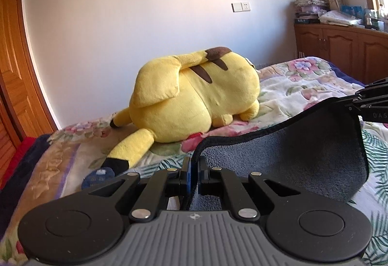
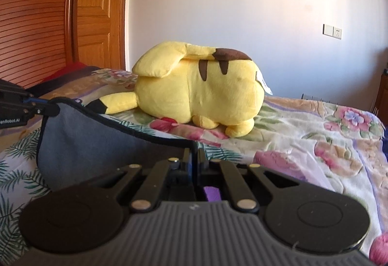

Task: Fold towel

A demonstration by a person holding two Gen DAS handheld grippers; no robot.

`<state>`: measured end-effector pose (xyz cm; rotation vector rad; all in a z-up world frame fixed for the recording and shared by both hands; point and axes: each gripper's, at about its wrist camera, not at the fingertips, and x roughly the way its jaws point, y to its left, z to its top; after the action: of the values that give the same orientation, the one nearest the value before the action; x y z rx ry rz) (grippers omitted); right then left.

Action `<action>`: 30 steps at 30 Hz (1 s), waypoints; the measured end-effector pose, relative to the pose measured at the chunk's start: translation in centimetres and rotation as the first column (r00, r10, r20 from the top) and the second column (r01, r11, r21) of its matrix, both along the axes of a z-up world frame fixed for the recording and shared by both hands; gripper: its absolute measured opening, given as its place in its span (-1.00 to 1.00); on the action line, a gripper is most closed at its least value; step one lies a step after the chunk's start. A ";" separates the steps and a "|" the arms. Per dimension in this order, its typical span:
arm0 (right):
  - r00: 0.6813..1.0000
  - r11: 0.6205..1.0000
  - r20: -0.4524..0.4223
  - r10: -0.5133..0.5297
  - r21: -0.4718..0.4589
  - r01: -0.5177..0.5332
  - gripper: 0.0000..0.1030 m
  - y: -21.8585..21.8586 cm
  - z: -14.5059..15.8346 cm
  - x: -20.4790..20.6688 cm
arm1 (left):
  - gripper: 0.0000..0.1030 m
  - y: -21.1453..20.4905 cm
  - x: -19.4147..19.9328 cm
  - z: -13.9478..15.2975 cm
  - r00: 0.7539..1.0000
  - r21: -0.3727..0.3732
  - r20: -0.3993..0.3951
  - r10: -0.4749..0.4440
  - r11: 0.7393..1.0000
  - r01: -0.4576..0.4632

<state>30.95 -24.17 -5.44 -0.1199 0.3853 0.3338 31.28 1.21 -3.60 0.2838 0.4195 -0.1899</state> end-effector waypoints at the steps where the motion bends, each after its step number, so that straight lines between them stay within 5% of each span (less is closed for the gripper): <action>1: 1.000 1.000 0.003 -0.003 -0.001 0.003 -0.93 0.0 0.0 0.3 | -0.90 0.0 0.2 -0.1 1.000 -0.001 0.006 0.002 1.000 -0.002; 19: 0.998 0.999 0.064 -0.004 -0.045 0.007 -0.93 0.9 -2.6 4.8 | -0.90 0.0 6.3 -4.1 0.998 0.019 0.017 0.057 0.998 -0.057; 30: 0.999 0.998 -0.028 -0.046 -0.054 0.045 -0.93 0.9 -5.8 7.6 | -0.90 0.3 9.8 -7.5 0.991 0.006 -0.085 0.102 0.995 -0.102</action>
<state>38.52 -23.32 -11.22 -0.1580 0.4257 0.2807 41.04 1.47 -11.13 0.2554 0.5173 -0.1018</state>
